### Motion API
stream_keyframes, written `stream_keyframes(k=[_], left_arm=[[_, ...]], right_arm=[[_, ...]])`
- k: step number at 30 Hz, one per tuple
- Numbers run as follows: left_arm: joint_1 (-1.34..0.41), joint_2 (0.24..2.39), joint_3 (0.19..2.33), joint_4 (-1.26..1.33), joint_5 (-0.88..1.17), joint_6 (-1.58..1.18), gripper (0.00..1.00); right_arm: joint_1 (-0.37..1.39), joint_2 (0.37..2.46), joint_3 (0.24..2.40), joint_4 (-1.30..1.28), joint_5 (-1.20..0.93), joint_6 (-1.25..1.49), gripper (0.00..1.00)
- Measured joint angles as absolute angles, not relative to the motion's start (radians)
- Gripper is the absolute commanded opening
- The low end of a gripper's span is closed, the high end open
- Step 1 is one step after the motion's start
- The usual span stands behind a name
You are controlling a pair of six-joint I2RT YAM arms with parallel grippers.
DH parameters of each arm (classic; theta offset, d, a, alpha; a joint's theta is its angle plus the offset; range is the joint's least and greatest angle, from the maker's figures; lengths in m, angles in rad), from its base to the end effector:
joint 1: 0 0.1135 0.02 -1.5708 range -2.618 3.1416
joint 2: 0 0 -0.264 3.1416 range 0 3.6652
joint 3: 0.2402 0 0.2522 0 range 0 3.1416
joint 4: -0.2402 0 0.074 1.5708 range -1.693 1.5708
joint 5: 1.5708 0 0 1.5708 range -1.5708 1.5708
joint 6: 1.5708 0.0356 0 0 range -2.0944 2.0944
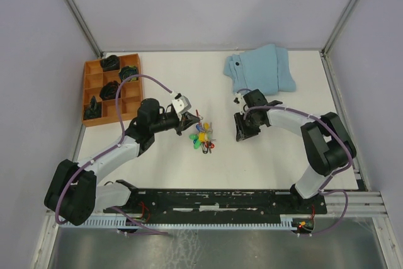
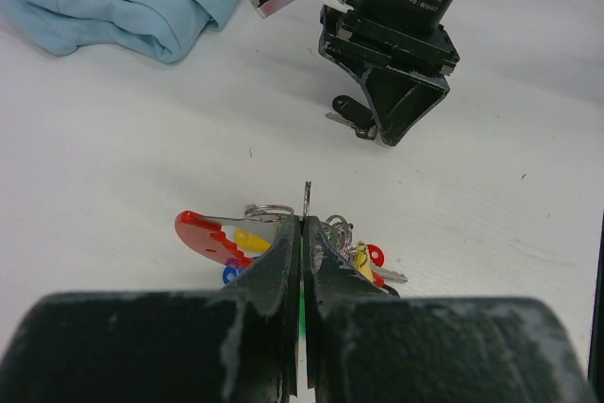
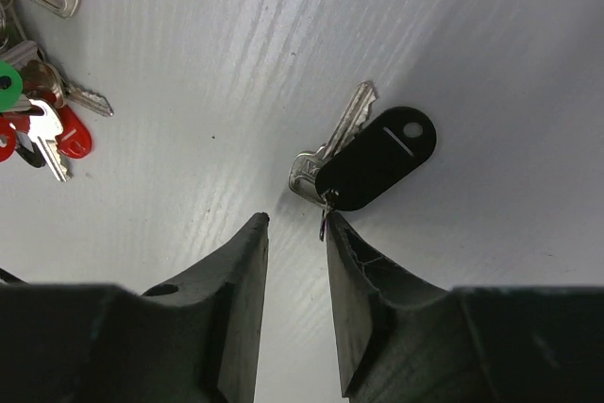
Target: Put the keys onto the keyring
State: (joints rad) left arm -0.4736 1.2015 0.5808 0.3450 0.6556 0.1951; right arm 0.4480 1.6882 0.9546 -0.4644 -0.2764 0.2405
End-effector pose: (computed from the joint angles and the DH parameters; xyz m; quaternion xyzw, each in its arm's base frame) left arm 0.2190 -0.1366 0.2382 0.4313 0.6495 -0.3336 0.5299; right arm 0.2774 0.1441 0.1554 -0.1262 0.9654 0.1894 0.1271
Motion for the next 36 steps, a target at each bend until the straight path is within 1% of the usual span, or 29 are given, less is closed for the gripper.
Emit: stream_keyframes(k=[3, 6, 15, 23, 30, 36], left_arm=[[-0.474, 1.201, 0.581, 0.345, 0.656, 0.195, 0.03], [-0.474, 1.201, 0.581, 0.345, 0.656, 0.195, 0.03], [-0.478, 1.201, 0.581, 0.345, 0.656, 0.195, 0.03], [-0.478, 1.201, 0.581, 0.345, 0.656, 0.195, 0.03], [-0.478, 1.201, 0.581, 0.345, 0.656, 0.195, 0.03], [-0.478, 1.201, 0.581, 0.345, 0.656, 0.195, 0.03]], right_arm=[[0.468, 1.687, 0.952, -0.448, -0.255, 0.245, 0.33], [0.489, 1.685, 0.95, -0.434, -0.215, 0.251, 0.31], [0.553, 1.582, 0.836, -0.359, -0.041, 0.314, 0.32], [0.63, 1.499, 0.704, -0.183, 0.083, 0.371, 0.33], [0.695, 1.473, 0.617, -0.02, 0.222, 0.406, 0.33], [0.728, 1.474, 0.596, 0.023, 0.308, 0.437, 0.31]])
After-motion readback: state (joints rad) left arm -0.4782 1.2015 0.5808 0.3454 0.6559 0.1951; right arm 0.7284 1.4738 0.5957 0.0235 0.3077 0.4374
